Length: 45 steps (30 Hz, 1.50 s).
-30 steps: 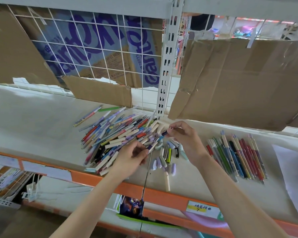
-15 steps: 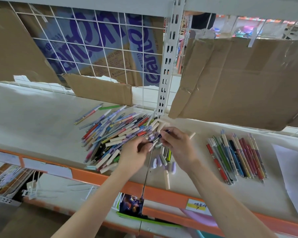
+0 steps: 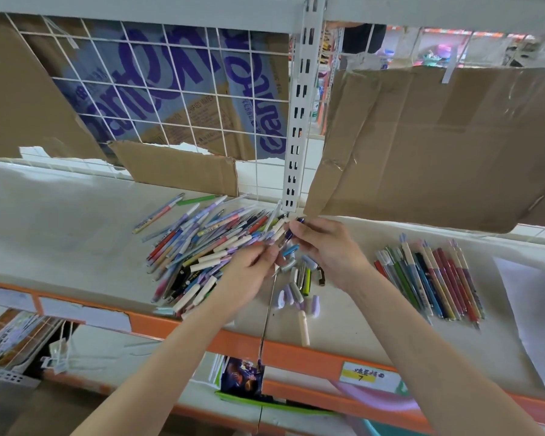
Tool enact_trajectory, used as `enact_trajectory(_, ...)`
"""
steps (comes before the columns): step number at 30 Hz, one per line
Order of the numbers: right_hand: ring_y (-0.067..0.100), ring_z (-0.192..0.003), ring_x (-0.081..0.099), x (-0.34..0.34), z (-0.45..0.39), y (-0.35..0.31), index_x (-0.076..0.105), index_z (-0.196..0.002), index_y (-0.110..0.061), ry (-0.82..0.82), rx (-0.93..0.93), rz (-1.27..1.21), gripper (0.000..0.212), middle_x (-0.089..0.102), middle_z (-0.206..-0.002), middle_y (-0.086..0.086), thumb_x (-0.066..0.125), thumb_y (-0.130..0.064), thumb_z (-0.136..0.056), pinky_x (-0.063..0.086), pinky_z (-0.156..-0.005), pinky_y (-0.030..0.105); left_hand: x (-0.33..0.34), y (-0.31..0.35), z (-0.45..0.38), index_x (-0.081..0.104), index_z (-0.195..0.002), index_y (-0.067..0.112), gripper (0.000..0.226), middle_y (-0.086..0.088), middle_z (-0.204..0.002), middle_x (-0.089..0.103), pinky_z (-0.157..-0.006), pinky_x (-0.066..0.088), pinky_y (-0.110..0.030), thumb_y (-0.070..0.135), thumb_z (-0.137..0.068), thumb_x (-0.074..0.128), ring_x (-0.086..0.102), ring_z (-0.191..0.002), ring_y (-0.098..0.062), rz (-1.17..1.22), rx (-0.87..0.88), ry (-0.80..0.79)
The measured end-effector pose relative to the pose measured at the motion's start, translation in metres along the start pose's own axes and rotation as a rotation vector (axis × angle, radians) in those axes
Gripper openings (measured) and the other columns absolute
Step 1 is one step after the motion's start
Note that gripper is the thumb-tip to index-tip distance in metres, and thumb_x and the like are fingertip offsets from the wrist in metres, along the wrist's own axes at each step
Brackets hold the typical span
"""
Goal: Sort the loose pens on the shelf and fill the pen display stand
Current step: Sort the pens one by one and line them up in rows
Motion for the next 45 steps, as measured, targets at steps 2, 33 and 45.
enact_trajectory(2,0.017,-0.074,0.052,0.006,0.004,-0.001,0.058,-0.092,0.015,-0.031,-0.053,-0.088,0.021,0.057,-0.078,0.013,0.055,-0.005,-0.089,0.045,-0.07,0.022,0.006,-0.006,0.001,0.051,-0.07,0.015,0.033,0.012,-0.047,0.033,-0.032,0.017,-0.013,0.027,-0.099,0.042,0.023,-0.037,-0.002,0.234,-0.132,-0.084)
enact_trajectory(33,0.03,-0.086,0.055,-0.104,0.013,0.02,0.052,-0.113,-0.006,0.296,-0.064,1.117,0.022,0.059,-0.086,0.008,0.051,-0.02,-0.096,0.039,-0.067,0.032,-0.022,-0.022,0.001,0.062,-0.093,0.015,0.006,0.005,-0.091,0.058,-0.071,0.044,-0.023,0.017,-0.088,0.061,0.059,-0.085,-0.014,-0.869,0.195,0.13)
enact_trajectory(45,0.039,-0.101,0.055,-0.131,0.025,0.027,0.054,-0.12,-0.006,0.296,0.077,1.353,0.03,0.042,-0.125,0.017,0.044,-0.004,-0.092,0.046,-0.084,0.039,-0.015,-0.034,-0.001,0.051,-0.106,0.018,0.018,0.002,-0.103,0.061,-0.069,0.04,-0.026,0.022,-0.09,0.058,0.056,-0.095,-0.017,-1.046,0.14,0.127)
Point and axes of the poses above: each hand's wrist, its own z-axis away from the middle knuckle, its own x-axis out of the palm, y = z × x, the point moved 9 cm from there along -z, towards the middle knuckle
